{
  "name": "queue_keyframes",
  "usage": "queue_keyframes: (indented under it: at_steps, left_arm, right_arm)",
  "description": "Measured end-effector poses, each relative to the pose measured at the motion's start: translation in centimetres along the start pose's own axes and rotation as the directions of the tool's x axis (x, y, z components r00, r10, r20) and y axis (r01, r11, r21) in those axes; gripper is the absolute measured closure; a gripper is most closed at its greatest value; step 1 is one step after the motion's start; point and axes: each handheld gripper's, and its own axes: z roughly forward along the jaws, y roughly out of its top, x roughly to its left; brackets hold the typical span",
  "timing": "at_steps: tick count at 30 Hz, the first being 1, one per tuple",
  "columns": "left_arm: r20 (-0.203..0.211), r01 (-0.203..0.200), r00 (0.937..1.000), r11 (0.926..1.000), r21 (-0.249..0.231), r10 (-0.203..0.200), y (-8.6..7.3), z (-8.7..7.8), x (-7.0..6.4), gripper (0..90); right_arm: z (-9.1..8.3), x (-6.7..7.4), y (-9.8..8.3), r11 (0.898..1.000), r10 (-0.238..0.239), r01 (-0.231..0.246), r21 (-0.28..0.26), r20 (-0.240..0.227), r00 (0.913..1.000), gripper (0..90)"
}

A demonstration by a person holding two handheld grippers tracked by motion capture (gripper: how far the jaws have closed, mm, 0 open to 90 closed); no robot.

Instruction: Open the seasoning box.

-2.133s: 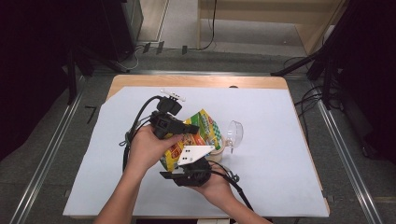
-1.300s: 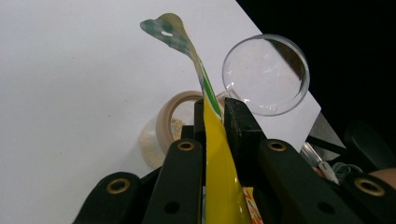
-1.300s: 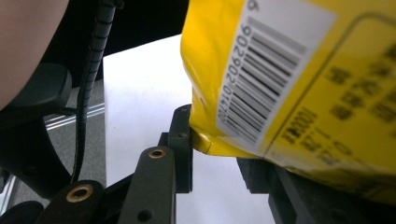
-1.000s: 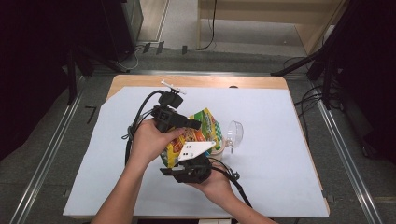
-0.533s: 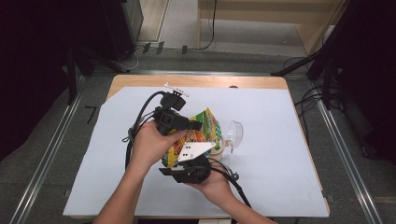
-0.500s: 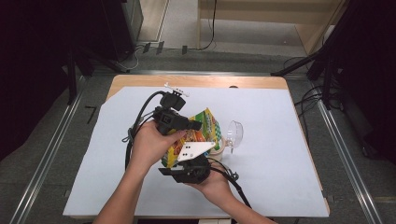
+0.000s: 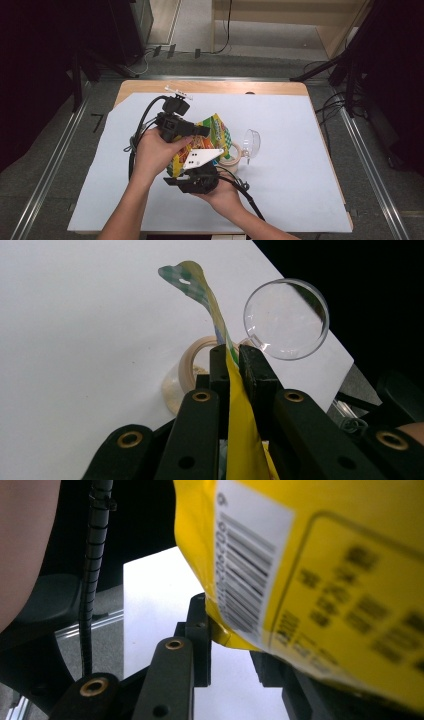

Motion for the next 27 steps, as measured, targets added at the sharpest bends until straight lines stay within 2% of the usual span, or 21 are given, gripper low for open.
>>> queue_keyframes:
  at_steps: [7,12,17,22,25,27]
  left_arm:
    - [-0.005,-0.005,1.0,1.0,-0.007,0.005,-0.1,-0.1,-0.1,85.8]
    - [-0.009,-0.018,0.9998,0.9997,-0.015,0.017,0.1,-0.1,-0.3,85.9]
    - [0.01,-0.019,0.9998,0.9998,-0.008,0.019,0.6,0.6,-0.3,85.9]
    - [-0.032,-0.025,0.9992,0.9997,-0.001,0.025,0.4,0.9,-0.4,86.1]
    - [-0.034,-0.024,0.9991,0.9997,0.007,0.025,0.3,0.9,-0.3,86.5]
    - [-0.053,-0.033,0.998,0.9993,0.017,0.034,0.3,1.1,-0.5,86.5]
  right_arm:
    - [0.2,0.1,0.1,1.0,0.004,-0.004,0.005,-0.001,1.0,73.8]
    - [0.0,0.0,0.2,1.0,-0.015,0.014,0.014,0.008,0.9999,73.8]
    - [-0.7,-0.5,0.0,0.999,-0.027,0.026,0.026,0.021,0.9994,73.9]
    - [-0.7,-0.8,-0.3,1.0,0.003,-0.003,0.02,0.016,0.9999,71.7]
    - [-0.8,-1.0,-0.8,0.999,0.049,-0.05,0.019,0.01,0.9987,70.4]
    - [-0.9,-1.0,-1.0,0.998,0.057,-0.057,0.021,0.012,0.9983,70.5]
